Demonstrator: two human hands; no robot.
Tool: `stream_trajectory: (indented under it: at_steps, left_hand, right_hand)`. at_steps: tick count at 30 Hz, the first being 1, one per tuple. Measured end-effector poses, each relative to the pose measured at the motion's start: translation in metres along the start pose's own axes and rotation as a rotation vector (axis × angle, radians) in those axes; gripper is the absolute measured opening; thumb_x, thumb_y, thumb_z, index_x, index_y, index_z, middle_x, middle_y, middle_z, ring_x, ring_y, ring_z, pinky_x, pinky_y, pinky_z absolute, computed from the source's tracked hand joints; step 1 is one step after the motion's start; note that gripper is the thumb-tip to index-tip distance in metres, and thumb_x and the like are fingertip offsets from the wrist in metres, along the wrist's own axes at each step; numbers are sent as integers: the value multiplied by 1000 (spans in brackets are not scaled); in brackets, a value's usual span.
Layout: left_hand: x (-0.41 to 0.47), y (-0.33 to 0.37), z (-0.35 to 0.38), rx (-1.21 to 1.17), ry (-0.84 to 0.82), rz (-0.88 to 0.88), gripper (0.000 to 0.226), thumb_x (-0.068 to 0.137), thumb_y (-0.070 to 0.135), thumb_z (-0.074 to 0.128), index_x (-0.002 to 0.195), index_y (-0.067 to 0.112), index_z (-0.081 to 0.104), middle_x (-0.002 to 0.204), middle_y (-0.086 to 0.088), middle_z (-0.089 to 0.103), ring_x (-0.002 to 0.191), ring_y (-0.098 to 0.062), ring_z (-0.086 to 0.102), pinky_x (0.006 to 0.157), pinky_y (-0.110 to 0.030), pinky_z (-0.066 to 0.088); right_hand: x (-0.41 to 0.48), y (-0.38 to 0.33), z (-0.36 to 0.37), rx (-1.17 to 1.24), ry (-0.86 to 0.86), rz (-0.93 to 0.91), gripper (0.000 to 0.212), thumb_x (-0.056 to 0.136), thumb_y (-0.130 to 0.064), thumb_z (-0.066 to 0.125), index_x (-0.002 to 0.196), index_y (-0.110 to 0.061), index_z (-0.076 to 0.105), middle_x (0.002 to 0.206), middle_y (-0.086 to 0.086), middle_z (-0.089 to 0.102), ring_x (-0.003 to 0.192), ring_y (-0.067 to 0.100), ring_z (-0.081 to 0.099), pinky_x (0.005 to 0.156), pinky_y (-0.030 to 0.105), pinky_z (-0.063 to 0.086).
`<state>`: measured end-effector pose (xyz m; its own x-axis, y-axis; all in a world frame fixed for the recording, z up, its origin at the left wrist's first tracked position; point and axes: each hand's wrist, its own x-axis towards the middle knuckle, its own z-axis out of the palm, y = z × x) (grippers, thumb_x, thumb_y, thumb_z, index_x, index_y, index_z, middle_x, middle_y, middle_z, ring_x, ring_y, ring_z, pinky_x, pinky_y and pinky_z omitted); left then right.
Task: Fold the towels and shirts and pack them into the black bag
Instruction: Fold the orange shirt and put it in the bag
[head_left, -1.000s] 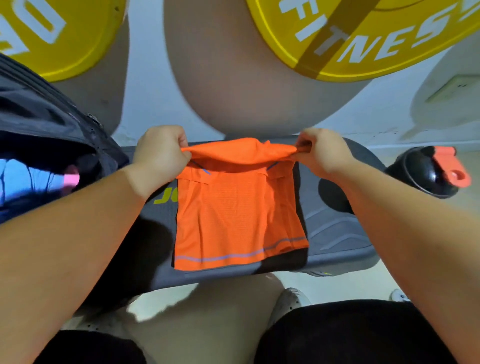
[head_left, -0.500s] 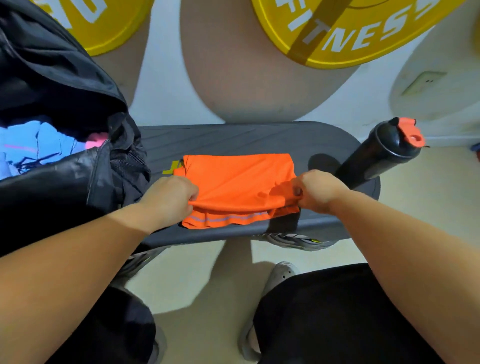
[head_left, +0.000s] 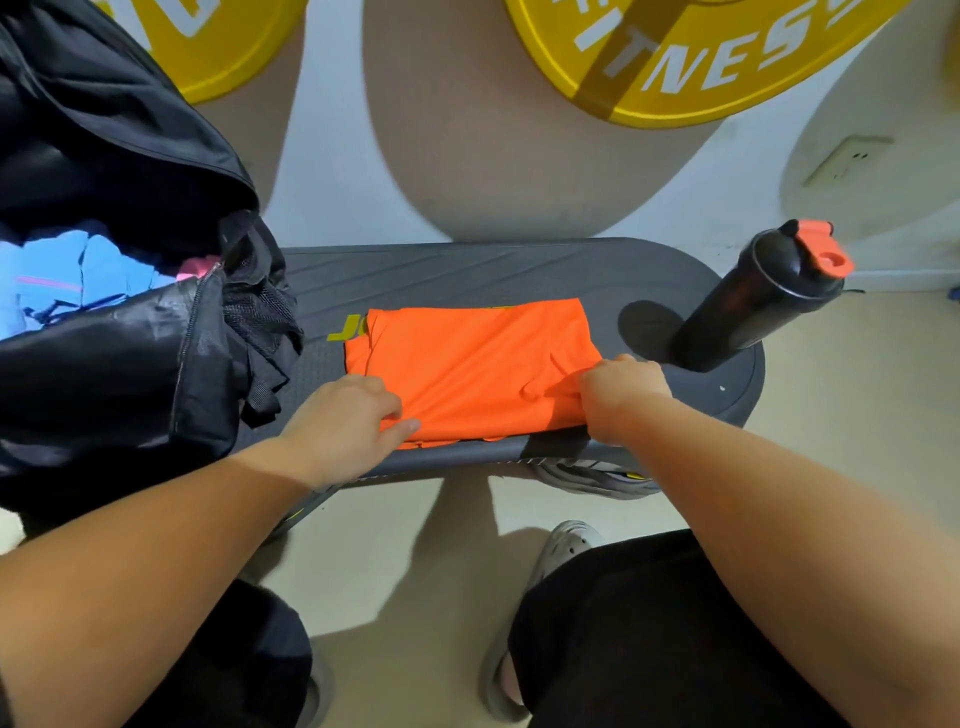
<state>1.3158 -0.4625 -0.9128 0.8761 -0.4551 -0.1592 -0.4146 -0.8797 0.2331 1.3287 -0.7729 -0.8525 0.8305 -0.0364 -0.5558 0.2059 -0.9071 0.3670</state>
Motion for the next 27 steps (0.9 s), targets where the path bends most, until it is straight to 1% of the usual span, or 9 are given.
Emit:
stream_trajectory:
  at_steps: [2, 4, 5, 7, 10, 13, 17, 21, 27]
  left_hand:
    - [9, 5, -2, 42, 124, -2, 58, 89, 60, 30, 97, 19, 71, 91, -2, 60, 92, -29, 55, 79, -42, 49]
    - [23, 13, -4, 68, 203, -36, 49, 91, 50, 39, 110, 17, 69, 101, -6, 61, 97, -32, 55, 83, -46, 48]
    - [30, 18, -4, 77, 208, -58, 46, 91, 47, 44, 119, 17, 66, 109, -6, 61, 103, -32, 55, 87, -46, 47]
    - [44, 28, -2, 75, 166, -86, 51, 94, 43, 51, 137, 17, 54, 132, -7, 55, 122, -32, 49, 101, -48, 41]
    - [62, 31, 9, 70, 73, -121, 66, 99, 47, 43, 155, 18, 25, 164, -5, 20, 150, -27, 19, 119, -52, 17]
    - [71, 19, 26, 60, -23, -159, 79, 97, 60, 30, 159, 18, 4, 167, 1, -8, 153, -22, -5, 122, -53, 3]
    - [65, 6, 45, 43, -27, -185, 112, 73, 91, 14, 158, 21, -9, 163, 5, -24, 150, -18, -22, 122, -51, -7]
    - [64, 9, 48, 28, 18, -279, 128, 63, 100, 13, 157, 16, -11, 163, 0, -24, 150, -17, -23, 122, -49, -7]
    - [70, -6, 43, 20, 45, -403, 123, 69, 96, 17, 158, 14, -6, 165, -5, -16, 152, -24, -16, 123, -51, 0]
  right_hand:
    - [-6, -7, -20, 29, -115, -71, 32, 87, -46, 65, 115, -35, 52, 106, -8, 54, 113, 26, 51, 91, 33, 43]
    - [-1, -21, -32, 143, -46, -40, 54, 80, -66, 57, 123, -34, 58, 105, -3, 56, 113, 28, 52, 90, 39, 44]
    - [9, -30, -32, 220, 34, -24, 66, 80, -73, 51, 131, -32, 54, 119, 1, 57, 120, 30, 50, 93, 44, 43]
    - [30, -48, -26, 334, 161, -58, 76, 88, -74, 36, 147, -27, 39, 149, 7, 41, 138, 34, 37, 105, 50, 35]
    - [60, -73, -12, 486, 268, -45, 76, 96, -68, 22, 159, -26, 7, 167, 4, 3, 153, 31, 3, 120, 56, 12]
    - [76, -80, 15, 530, 386, -45, 77, 96, -68, 19, 159, -28, -2, 167, 1, -9, 153, 28, -9, 122, 55, 1]
    - [84, -64, 49, 502, 432, -70, 84, 90, -77, 14, 159, -31, 3, 167, -3, -7, 153, 23, -12, 122, 54, 0]
    - [95, -40, 60, 530, 457, 22, 82, 89, -78, 13, 159, -34, 7, 167, -4, -4, 154, 24, -7, 123, 50, 1]
    - [104, -7, 72, 525, 408, 48, 83, 90, -78, 10, 159, -33, -2, 167, -3, -9, 153, 23, -12, 123, 52, 0]
